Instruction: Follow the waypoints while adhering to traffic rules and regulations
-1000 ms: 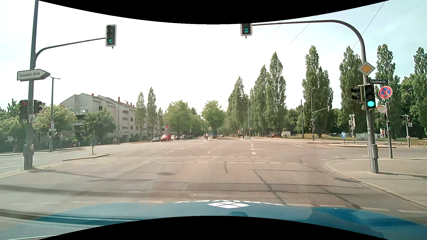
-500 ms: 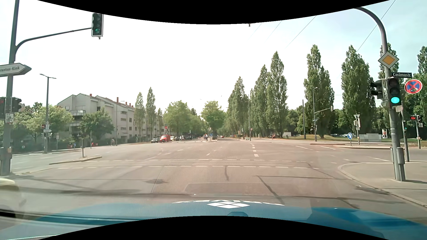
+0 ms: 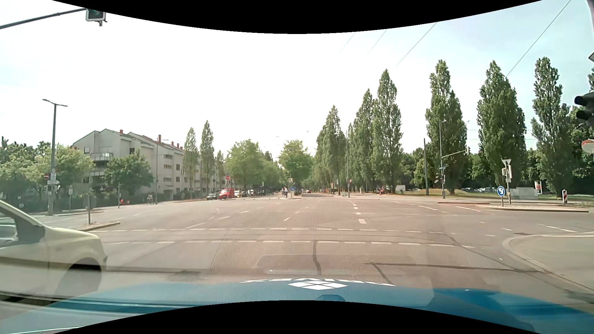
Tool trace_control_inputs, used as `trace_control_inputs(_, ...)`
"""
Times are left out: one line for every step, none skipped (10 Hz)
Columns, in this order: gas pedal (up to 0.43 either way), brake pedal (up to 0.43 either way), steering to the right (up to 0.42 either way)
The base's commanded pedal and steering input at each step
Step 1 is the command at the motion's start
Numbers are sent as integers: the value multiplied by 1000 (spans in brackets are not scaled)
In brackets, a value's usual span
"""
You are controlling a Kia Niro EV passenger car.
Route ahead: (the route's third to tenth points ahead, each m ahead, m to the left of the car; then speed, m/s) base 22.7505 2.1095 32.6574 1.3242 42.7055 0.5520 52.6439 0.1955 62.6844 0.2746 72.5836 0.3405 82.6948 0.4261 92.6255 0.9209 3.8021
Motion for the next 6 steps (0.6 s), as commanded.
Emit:
trace_control_inputs(409, 0, 30)
trace_control_inputs(409, 0, 32)
trace_control_inputs(398, 0, 33)
trace_control_inputs(390, 0, 33)
trace_control_inputs(378, 0, 33)
trace_control_inputs(370, 0, 33)
